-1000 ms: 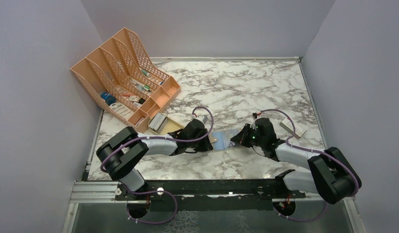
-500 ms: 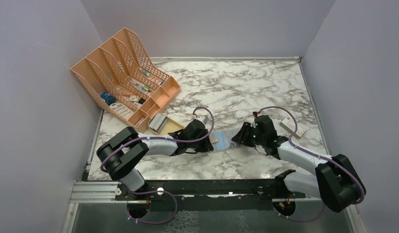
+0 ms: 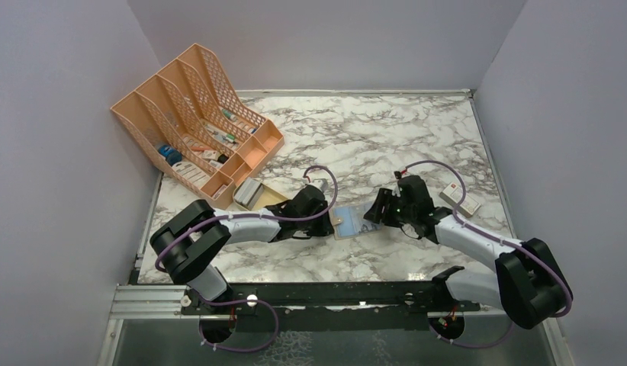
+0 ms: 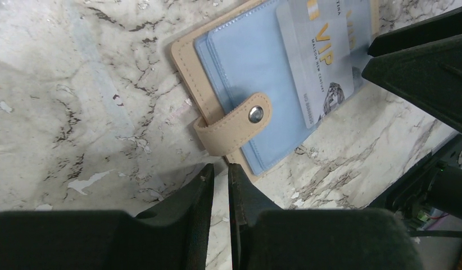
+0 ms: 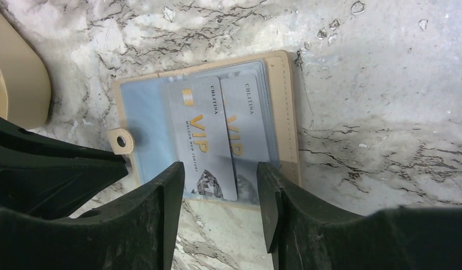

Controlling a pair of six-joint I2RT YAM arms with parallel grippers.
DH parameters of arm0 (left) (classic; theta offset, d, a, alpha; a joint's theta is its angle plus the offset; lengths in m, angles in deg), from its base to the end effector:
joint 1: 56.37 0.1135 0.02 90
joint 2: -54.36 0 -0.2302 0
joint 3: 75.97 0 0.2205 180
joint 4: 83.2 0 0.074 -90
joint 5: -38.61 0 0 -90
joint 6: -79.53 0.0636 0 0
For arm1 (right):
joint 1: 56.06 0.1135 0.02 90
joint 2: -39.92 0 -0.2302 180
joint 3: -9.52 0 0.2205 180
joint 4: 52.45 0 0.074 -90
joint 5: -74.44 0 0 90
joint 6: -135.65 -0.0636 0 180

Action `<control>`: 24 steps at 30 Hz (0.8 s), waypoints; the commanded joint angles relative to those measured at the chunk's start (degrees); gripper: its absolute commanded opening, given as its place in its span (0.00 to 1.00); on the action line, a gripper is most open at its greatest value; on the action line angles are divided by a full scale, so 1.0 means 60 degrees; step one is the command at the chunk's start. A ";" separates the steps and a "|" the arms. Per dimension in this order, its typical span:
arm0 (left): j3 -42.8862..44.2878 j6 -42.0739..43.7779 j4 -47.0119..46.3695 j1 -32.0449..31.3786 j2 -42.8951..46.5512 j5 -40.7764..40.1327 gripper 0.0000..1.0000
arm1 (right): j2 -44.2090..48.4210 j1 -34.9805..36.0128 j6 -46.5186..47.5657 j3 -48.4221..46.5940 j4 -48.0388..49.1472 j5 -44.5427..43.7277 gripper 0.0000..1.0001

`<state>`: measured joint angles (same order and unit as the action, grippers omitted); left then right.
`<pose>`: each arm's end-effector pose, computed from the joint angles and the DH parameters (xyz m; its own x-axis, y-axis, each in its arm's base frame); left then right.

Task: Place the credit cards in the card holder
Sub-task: Insert the credit card into the card holder.

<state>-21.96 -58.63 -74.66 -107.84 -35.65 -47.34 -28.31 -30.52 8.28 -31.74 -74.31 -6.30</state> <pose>0.1811 -0.2347 0.1177 -0.8962 -0.0676 -0.4385 0.2159 0.7970 -0.5641 0.1952 0.1046 0.1243 -0.8561 0.2549 -0.4496 -0.0019 0.8684 0.4958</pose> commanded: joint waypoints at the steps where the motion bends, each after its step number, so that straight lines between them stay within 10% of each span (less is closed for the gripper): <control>1: 0.0319 0.0401 0.0077 -0.0023 0.0080 -0.0523 0.20 | -0.0273 0.0013 0.0336 -0.0229 0.0466 0.0038 0.52; 24: 0.0471 0.0571 -0.0608 -0.0029 -0.0416 -0.0247 0.17 | -0.0233 0.0020 0.0367 -0.0414 0.0666 0.0032 0.51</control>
<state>-20.54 -56.03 -76.23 -107.84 -37.18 -48.50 -30.50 -30.52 9.53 -32.47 -71.22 -3.63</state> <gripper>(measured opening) 0.171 0.516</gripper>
